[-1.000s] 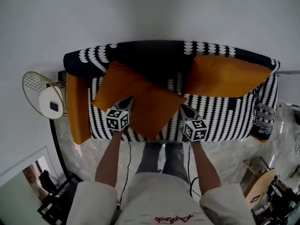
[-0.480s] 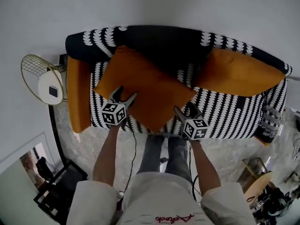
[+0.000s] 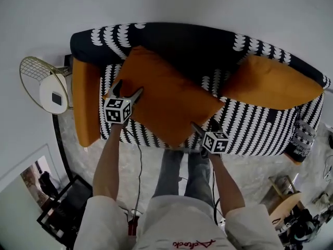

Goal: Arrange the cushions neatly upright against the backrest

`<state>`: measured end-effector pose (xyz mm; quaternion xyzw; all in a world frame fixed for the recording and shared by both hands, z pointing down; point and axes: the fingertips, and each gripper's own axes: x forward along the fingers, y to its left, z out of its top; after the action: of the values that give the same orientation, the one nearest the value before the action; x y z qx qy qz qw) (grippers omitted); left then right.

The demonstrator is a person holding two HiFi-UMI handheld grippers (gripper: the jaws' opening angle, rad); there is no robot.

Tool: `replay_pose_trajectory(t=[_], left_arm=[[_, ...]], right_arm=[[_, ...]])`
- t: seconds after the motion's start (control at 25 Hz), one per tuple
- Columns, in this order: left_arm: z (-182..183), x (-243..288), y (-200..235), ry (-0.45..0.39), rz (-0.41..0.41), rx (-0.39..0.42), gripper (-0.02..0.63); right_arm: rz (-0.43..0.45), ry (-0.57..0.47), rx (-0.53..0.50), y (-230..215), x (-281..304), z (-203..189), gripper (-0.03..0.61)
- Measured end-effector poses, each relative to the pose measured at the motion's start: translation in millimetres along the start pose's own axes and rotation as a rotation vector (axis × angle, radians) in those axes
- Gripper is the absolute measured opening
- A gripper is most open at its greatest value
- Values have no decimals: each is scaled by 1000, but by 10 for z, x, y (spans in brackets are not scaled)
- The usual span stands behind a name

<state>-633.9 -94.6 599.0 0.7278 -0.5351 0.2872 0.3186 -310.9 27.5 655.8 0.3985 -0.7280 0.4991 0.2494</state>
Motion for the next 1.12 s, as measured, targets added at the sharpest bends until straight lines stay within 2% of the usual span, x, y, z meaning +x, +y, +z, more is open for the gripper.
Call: replay_pose_trajectory(t=[0.24,0.44,0.68,0.96,1.04,1.08,1.12], left_arm=[[43,296,347,95,2,95,447],[-55,475,404,95,-8,59,465],[-114,651,446,116,-24,54,463],[-142,654,437,107,-27,53,460],[-155,638,391,122,-43,52,423],[-159,627,364,129,-54,55,376],[-160,615,335,133,-63,59,331]], right_arm=[[-70,37,88,-221,318,-127,539],[-101,59,89,-350,540,-116,555],[-63,103,90,-395,735,-85,552],[-75,101,87,-381,774,-96,551],[-66,104,85,-350,755,-105,546],[-54,106,81,-314,751,-96,522],[-39,107,75,-267,749,-78,457]])
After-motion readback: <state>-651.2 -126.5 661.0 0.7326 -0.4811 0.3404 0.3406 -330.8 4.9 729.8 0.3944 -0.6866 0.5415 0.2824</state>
